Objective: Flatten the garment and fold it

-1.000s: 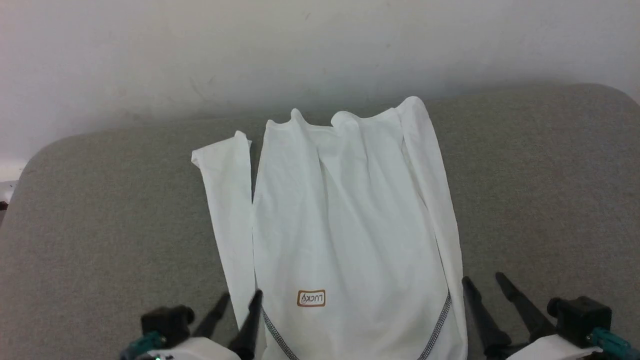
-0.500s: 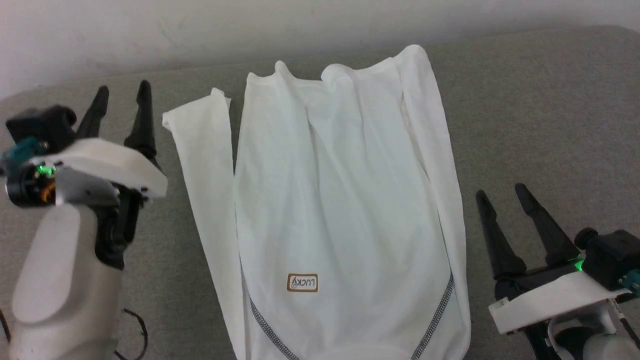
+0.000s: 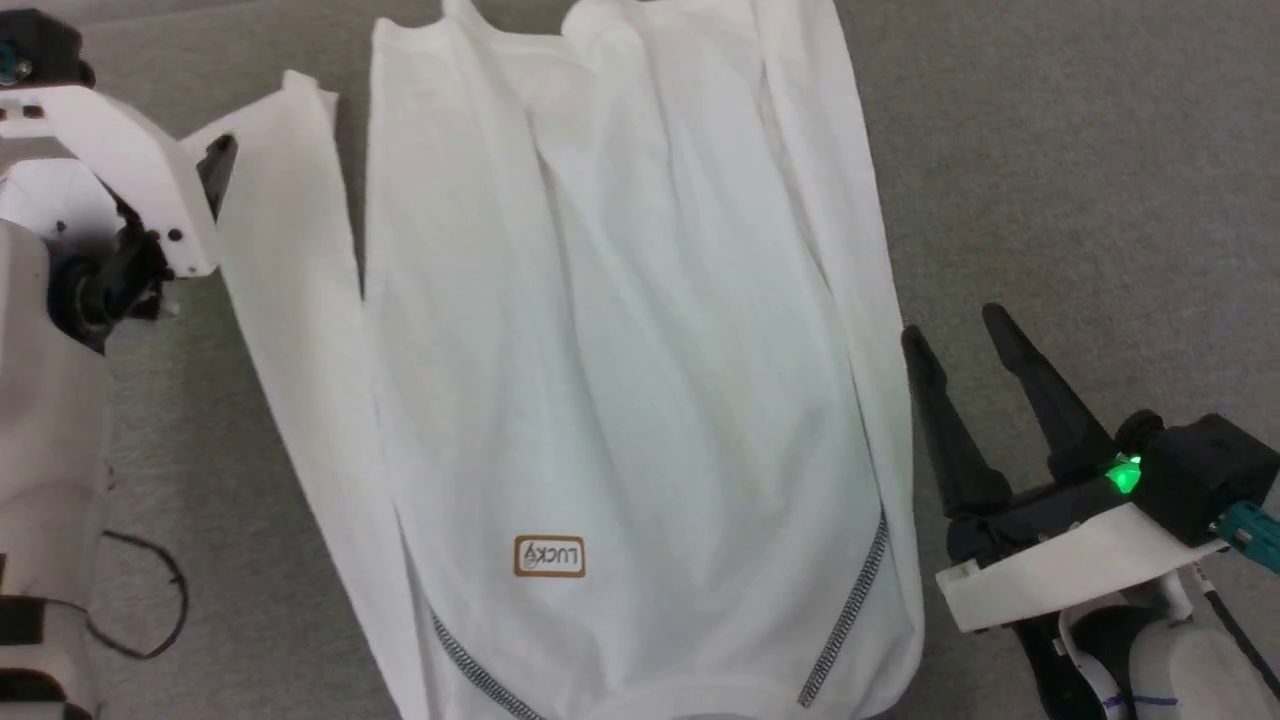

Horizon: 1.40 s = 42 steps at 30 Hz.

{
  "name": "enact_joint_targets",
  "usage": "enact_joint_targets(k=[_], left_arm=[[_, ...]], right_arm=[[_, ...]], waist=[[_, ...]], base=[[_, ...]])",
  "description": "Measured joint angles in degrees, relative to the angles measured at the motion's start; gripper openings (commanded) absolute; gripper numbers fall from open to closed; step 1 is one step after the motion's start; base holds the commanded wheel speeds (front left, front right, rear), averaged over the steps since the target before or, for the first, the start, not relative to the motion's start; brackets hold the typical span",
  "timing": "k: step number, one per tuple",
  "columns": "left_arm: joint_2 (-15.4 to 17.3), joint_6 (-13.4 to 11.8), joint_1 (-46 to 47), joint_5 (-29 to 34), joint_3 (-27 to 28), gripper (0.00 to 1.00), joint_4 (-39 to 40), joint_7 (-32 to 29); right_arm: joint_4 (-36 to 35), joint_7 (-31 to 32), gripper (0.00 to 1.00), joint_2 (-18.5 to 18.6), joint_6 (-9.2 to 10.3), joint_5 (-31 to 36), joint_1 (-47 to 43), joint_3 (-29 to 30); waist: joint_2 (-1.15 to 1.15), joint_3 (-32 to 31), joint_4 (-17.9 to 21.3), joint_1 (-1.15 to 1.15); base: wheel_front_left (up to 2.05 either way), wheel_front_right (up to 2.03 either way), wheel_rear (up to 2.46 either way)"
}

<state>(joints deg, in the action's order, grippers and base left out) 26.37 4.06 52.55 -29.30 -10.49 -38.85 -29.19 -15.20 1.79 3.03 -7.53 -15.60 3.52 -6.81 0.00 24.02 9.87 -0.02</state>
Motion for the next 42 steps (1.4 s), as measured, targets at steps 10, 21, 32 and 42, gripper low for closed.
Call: enact_joint_targets(k=[10, 21, 32, 42], left_arm=[[4.4, 1.0, 4.5, -0.7, -2.9, 0.06, -5.6, -17.0], [4.4, -1.8, 1.2, 2.7, -5.1, 0.0, -4.0, -7.3], [-0.5, -2.5, -2.2, 5.8, -9.2, 0.0, 9.3, 8.1], [-9.5, -1.5, -21.8, 6.2, -21.4, 0.0, 26.3, 8.7]], right_arm=[[2.0, -1.1, 1.0, 0.0, 0.0, -1.3, 0.1, -0.8], [3.2, -1.2, 1.0, 0.0, 0.0, -1.5, 0.0, 2.7], [2.2, 1.8, 1.0, 0.0, 0.0, -0.6, -3.2, 12.2], [-0.5, 4.3, 1.0, 0.0, 0.0, -0.6, -7.2, 17.7]], waist=[[0.0, 2.7, 4.8, 0.04], [0.0, -0.8, 4.7, 0.01], [0.0, -9.9, 1.8, 0.03], [0.0, -17.4, -0.2, 0.03]], base=[[0.0, 0.0, 0.0], [0.0, 0.0, 0.0], [0.0, 0.0, 0.0], [0.0, 0.0, 0.0]])
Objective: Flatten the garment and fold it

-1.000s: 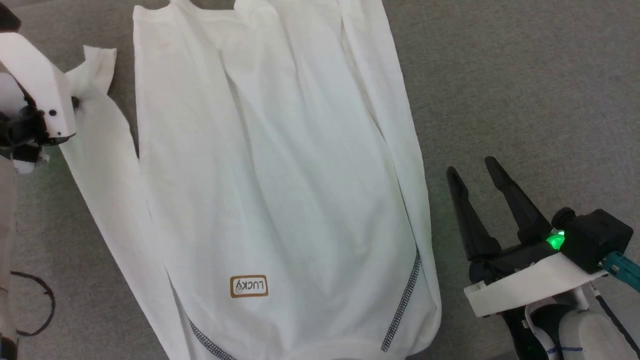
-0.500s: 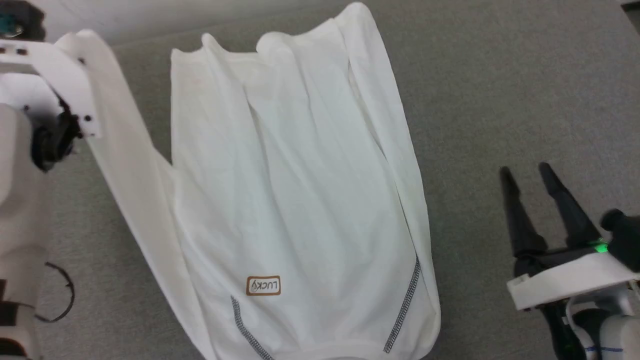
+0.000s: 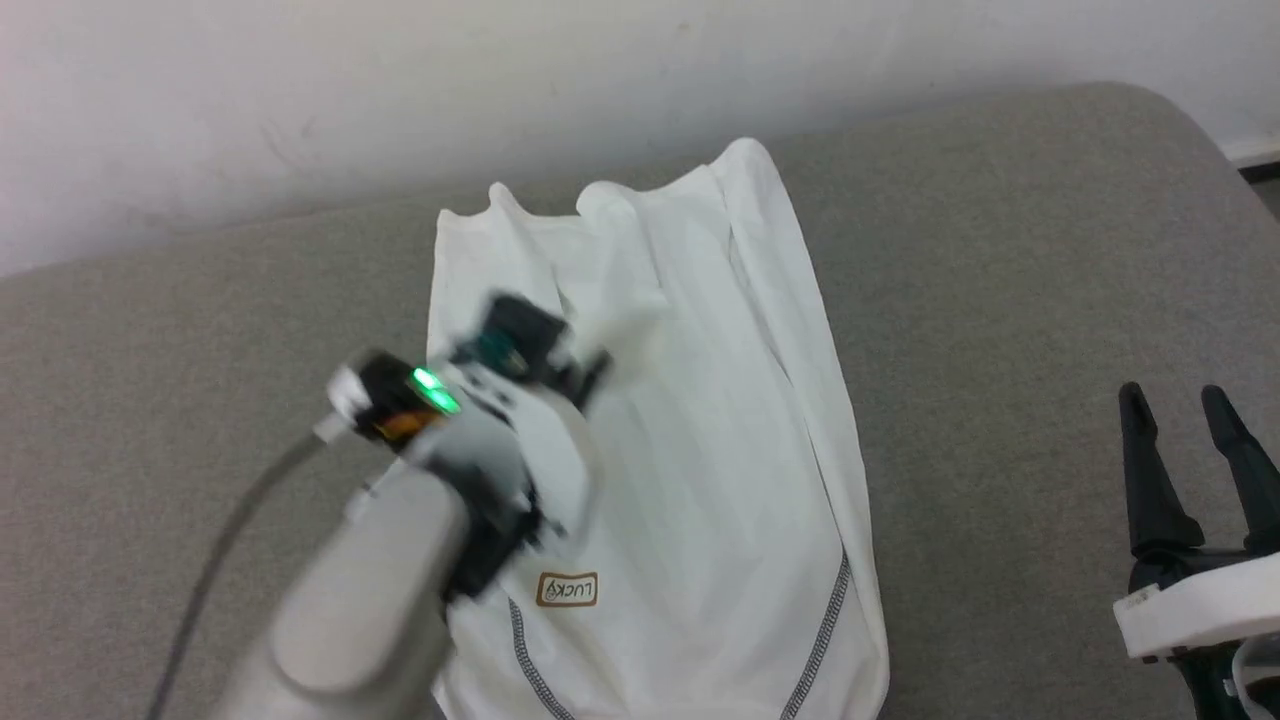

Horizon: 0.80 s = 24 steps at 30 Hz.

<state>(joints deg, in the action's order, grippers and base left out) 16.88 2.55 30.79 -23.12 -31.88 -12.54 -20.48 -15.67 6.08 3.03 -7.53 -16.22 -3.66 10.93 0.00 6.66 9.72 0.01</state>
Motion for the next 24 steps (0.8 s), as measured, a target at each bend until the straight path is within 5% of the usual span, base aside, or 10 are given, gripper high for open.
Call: enact_joint_targets(k=[9, 17, 18, 19, 24], left_arm=[[-10.3, 0.6, -11.5, 0.1, -12.4, 0.0, -2.1, 0.1], [-13.1, 0.9, -12.2, 0.3, -16.7, 0.01, -10.4, 3.2], [-13.1, 0.9, -12.2, -0.1, -17.0, 0.45, -11.1, 3.9], [-13.2, 0.9, -12.2, -0.3, -17.3, 1.0, -11.5, 4.7], [-13.5, 1.2, -12.1, -1.0, -17.3, 1.0, -11.0, 13.1]], right_arm=[[-1.0, 1.5, 1.0, 0.0, 0.0, -0.9, -1.0, 0.0], [-1.4, 2.6, 1.0, 0.0, 0.0, -1.1, -1.2, -2.4], [-1.4, 2.8, 1.0, 0.0, 0.0, -1.1, -1.2, -2.6], [-1.4, 2.8, 1.0, 0.0, 0.0, -1.1, -1.2, -2.8], [-1.1, 2.8, 1.0, 0.0, 0.0, -1.1, -1.2, -3.6]], waist=[[0.0, -1.2, 0.2, -0.01], [0.0, 0.1, 0.8, -0.02], [0.0, 0.3, 0.8, -0.02], [0.0, 0.4, 0.7, -0.02], [0.0, 0.2, -0.1, -0.02]], base=[[0.0, 0.0, 0.0], [0.0, 0.0, 0.0], [0.0, 0.0, 0.0], [0.0, 0.0, 0.0], [0.0, 0.0, 0.0]])
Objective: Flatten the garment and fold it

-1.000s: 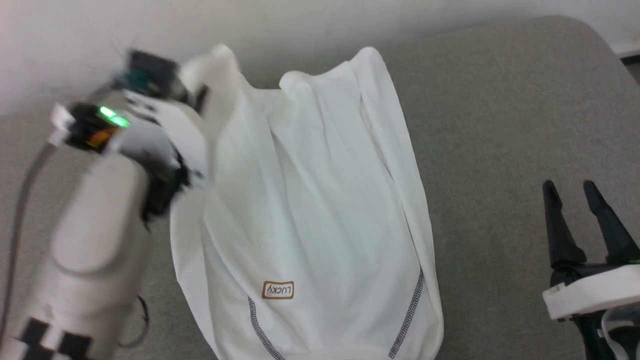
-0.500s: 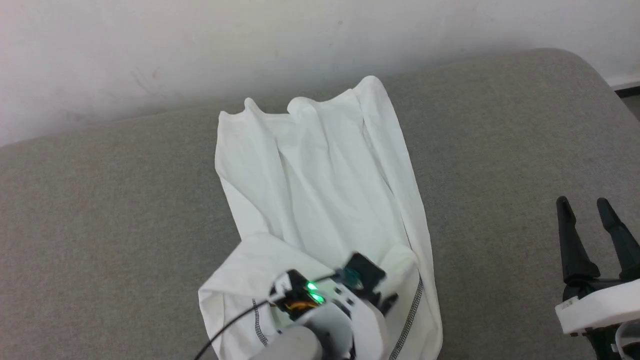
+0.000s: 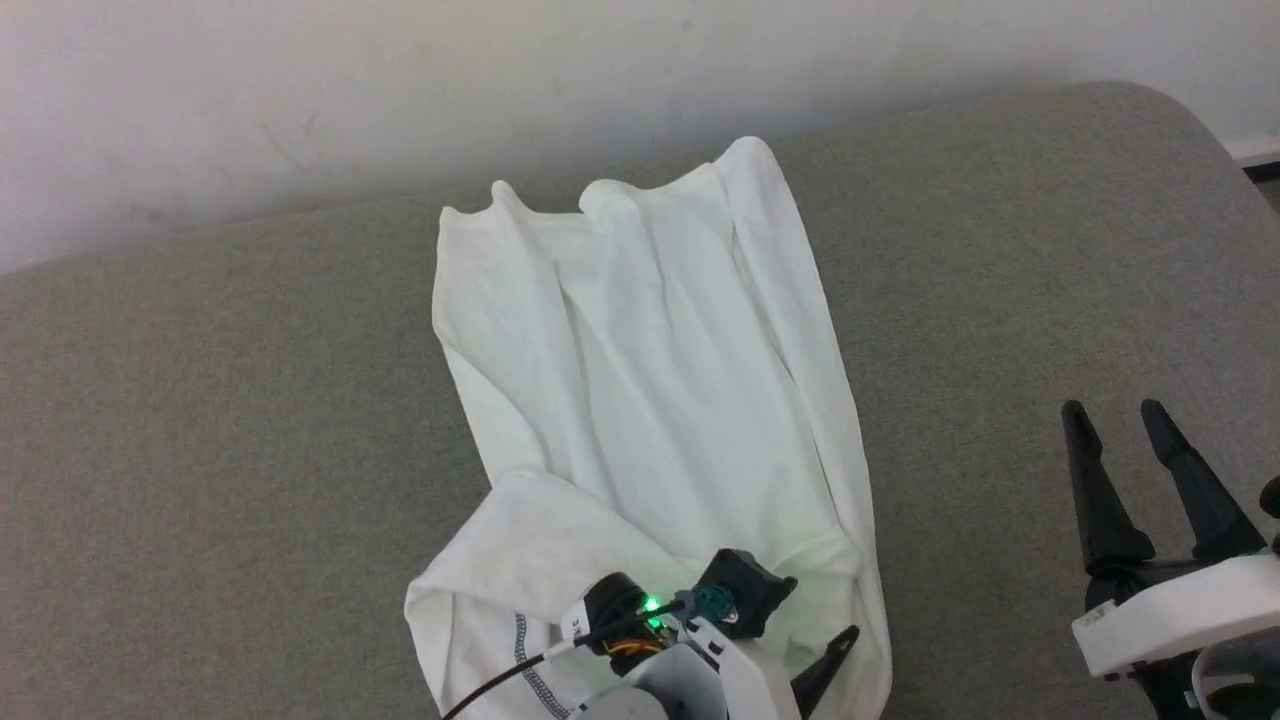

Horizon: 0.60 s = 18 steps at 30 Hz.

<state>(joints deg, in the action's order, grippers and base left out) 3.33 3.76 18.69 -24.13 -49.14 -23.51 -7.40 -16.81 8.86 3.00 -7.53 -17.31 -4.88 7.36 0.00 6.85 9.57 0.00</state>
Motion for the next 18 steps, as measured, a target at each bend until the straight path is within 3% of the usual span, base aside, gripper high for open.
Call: enact_joint_targets(k=[4, 6, 13, 18], left_arm=[[0.4, -0.4, 0.0, 0.0, 2.0, 1.0, 5.2, 6.4], [1.3, -1.8, -0.1, -0.2, 4.4, 1.0, 8.1, 9.2], [6.1, -10.9, -3.6, -0.7, 15.6, 1.0, 14.2, 19.2], [8.3, -15.2, -6.2, -2.3, 23.8, 1.0, 15.0, 21.4]], right_arm=[[0.2, 0.1, 1.0, 0.0, 0.0, 0.4, -0.4, -0.7], [0.3, 0.2, 1.0, 0.0, 0.0, 0.9, -0.6, -1.0], [1.1, 0.9, 1.0, 0.0, 0.0, 1.7, -1.7, -1.8], [1.8, 1.2, 1.0, 0.0, 0.0, 2.9, -2.0, -2.0]], waist=[[0.0, -1.2, -0.9, 0.0], [0.0, -1.9, -1.4, 0.0], [0.0, -4.0, -3.5, 0.0], [0.0, -4.6, -5.3, 0.01]], base=[[0.0, 0.0, 0.0], [0.0, 0.0, 0.0], [0.0, 0.0, 0.0], [0.0, 0.0, 0.0]])
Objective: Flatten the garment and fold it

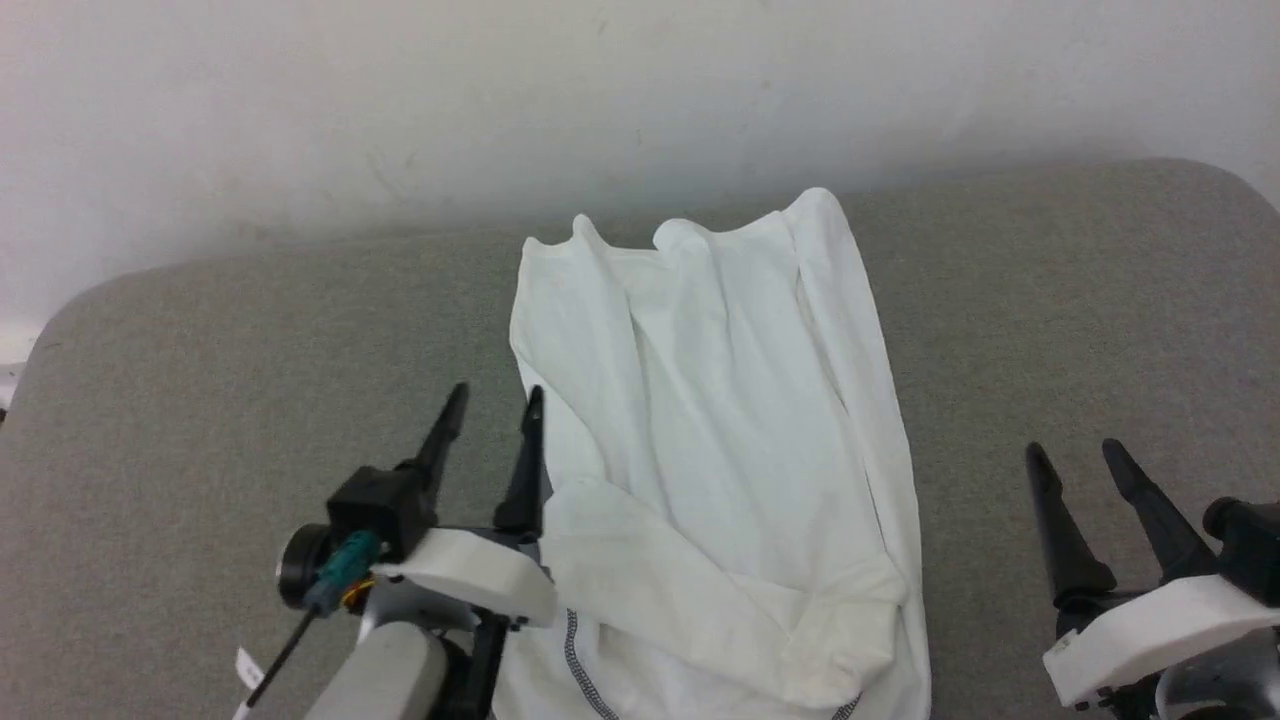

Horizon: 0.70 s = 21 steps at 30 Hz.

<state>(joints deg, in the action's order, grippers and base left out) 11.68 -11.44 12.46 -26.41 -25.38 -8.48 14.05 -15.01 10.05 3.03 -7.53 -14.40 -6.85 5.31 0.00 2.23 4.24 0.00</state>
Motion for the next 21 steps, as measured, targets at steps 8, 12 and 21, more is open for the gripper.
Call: enact_joint_targets(k=[8, 12, 21], left_arm=[[4.4, -3.5, -5.9, -1.7, 10.1, 1.0, 0.5, 0.6], [7.0, -3.9, -8.4, -1.9, 12.5, 1.0, 1.9, 0.6], [10.6, -3.6, -9.1, -1.8, 13.7, 1.0, 7.5, 0.4]], right_arm=[[2.5, 0.0, 1.0, 0.0, 0.0, 1.7, 0.0, -0.4], [5.7, 0.7, 1.0, 0.0, 0.0, 1.6, 1.4, 0.6], [23.2, 5.6, 1.0, 1.3, 0.01, -5.5, 17.2, 5.0]], waist=[[0.0, -0.1, -2.5, 0.0], [0.0, 1.0, -3.4, 0.0], [0.0, 5.4, -4.3, -0.01]], base=[[0.0, 0.0, 0.0], [0.0, 0.0, 0.0], [0.0, 0.0, 0.0]])
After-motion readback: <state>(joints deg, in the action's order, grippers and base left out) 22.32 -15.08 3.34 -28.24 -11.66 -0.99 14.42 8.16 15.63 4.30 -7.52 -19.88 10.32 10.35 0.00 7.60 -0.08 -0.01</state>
